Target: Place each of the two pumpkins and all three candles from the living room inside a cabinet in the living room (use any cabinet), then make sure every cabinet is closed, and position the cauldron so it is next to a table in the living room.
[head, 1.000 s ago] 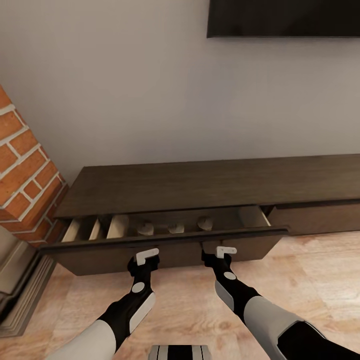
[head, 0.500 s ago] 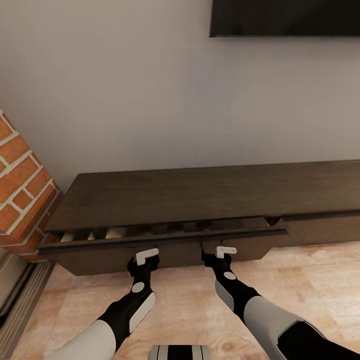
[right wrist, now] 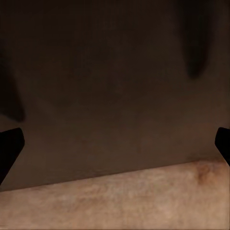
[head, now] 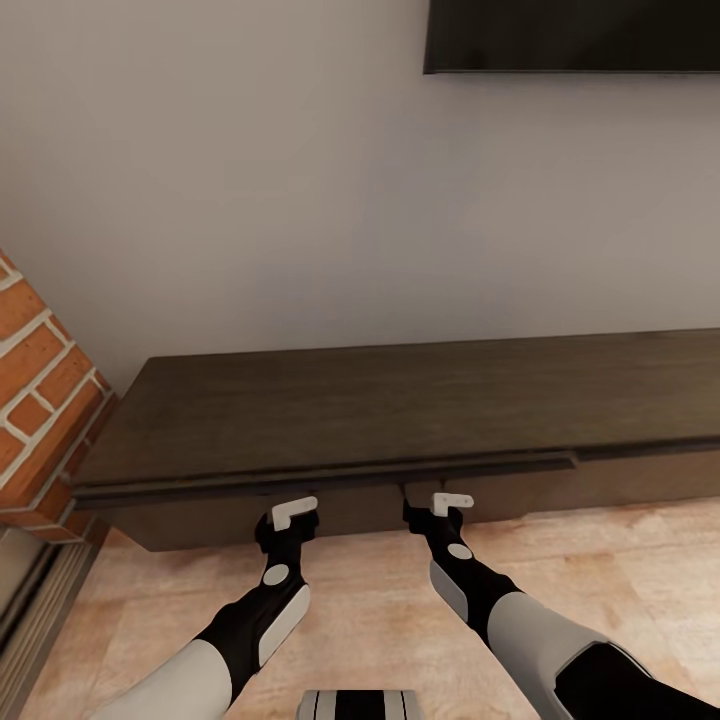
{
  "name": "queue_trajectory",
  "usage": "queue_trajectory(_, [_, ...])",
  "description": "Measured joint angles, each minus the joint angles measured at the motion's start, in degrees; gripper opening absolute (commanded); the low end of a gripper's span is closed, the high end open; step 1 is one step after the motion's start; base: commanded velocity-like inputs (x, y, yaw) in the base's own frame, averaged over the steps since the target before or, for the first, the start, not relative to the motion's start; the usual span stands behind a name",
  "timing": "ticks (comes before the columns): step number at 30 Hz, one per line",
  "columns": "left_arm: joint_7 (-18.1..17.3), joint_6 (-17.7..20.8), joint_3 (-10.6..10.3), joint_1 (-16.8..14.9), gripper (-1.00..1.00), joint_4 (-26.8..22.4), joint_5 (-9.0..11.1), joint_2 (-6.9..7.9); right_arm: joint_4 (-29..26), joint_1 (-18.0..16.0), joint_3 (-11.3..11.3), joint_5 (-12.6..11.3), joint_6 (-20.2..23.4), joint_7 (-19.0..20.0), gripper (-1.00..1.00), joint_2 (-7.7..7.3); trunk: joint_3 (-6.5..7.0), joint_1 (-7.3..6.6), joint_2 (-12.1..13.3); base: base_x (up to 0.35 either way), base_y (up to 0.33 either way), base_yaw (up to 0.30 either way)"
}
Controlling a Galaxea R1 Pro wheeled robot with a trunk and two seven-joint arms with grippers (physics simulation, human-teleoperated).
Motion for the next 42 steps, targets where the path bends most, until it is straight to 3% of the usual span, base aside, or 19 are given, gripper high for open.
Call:
queue_trajectory(9, [0.00, -0.06, -0.02, -0.01, 1.00, -0.01, -0.17, 0.00, 0.00, 0.00, 0.00, 0.00, 0.02, 0.00, 1.00, 0.00, 0.00, 0.02, 0.00, 0.021, 0.000, 0.000])
queue_trajectory(25, [-0.09, 0.28, 0.10, -0.01, 1.00, -0.02, -0.05, -0.04, 0.00, 0.00, -0.05, -0.05, 0.61, 0.06, 1.00, 0.00, 0.00, 0.05, 0.00, -0.325, 0.000, 0.000])
queue_trajectory(28, [-0.15, 0.52, 0.44, -0.01, 1.00, -0.05, 0.20, 0.00, 0.00, 0.00, -0.30, -0.30, 2.17, 0.00, 1.00, 0.00, 0.00, 0.05, 0.00, -0.344, 0.000, 0.000])
queue_trajectory(30, [-0.15, 1.98, 0.56, -0.01, 1.00, -0.28, 0.32, 0.00, 0.00, 0.00, -0.42, -0.47, 6.01, -0.02, 1.00, -0.04, 0.00, 0.05, 0.00, -0.344, 0.000, 0.000])
queue_trajectory(32, [-0.14, 8.03, 0.74, -0.10, 1.00, -1.77, 0.40, -0.16, -0.04, 0.00, -0.49, -0.48, 11.95, -0.12, 1.00, -0.09, 0.00, 0.05, 0.00, -0.284, 0.000, 0.000])
queue_trajectory(34, [-0.16, 20.22, 1.02, -0.20, 1.00, -8.87, 0.98, 0.06, 0.11, -0.02, -0.52, -0.81, 18.91, -0.04, 1.00, -0.21, 0.01, 0.03, 0.00, -0.147, 0.000, 0.000])
queue_trajectory(35, [-0.12, 22.99, 1.39, -0.20, 1.00, -10.51, 0.98, 0.14, 0.12, -0.02, -0.51, -0.78, 20.27, -0.06, 1.00, -0.25, 0.01, 0.03, 0.00, -0.083, 0.000, 0.000])
queue_trajectory(36, [-0.08, 28.13, 2.60, -0.19, 1.00, -13.35, 1.08, 0.30, 0.13, -0.02, -0.54, -0.78, 22.71, -0.07, 1.00, -0.34, 0.01, 0.02, 0.00, -0.053, 0.000, 0.000])
queue_trajectory(40, [-0.01, 47.28, 13.35, -0.10, 1.00, -19.80, 3.06, 0.39, 0.16, -0.03, -2.28, -1.32, 32.98, -0.08, 1.00, -3.03, 0.01, 0.01, 0.00, -0.019, 0.000, 0.000])
queue_trajectory(42, [0.07, 52.36, 16.23, 0.03, 1.00, -20.44, 3.48, 0.53, 0.15, -0.03, -3.82, -1.74, 37.04, -0.06, 1.00, -4.31, 0.01, 0.01, 0.00, -0.003, 0.000, 0.000])
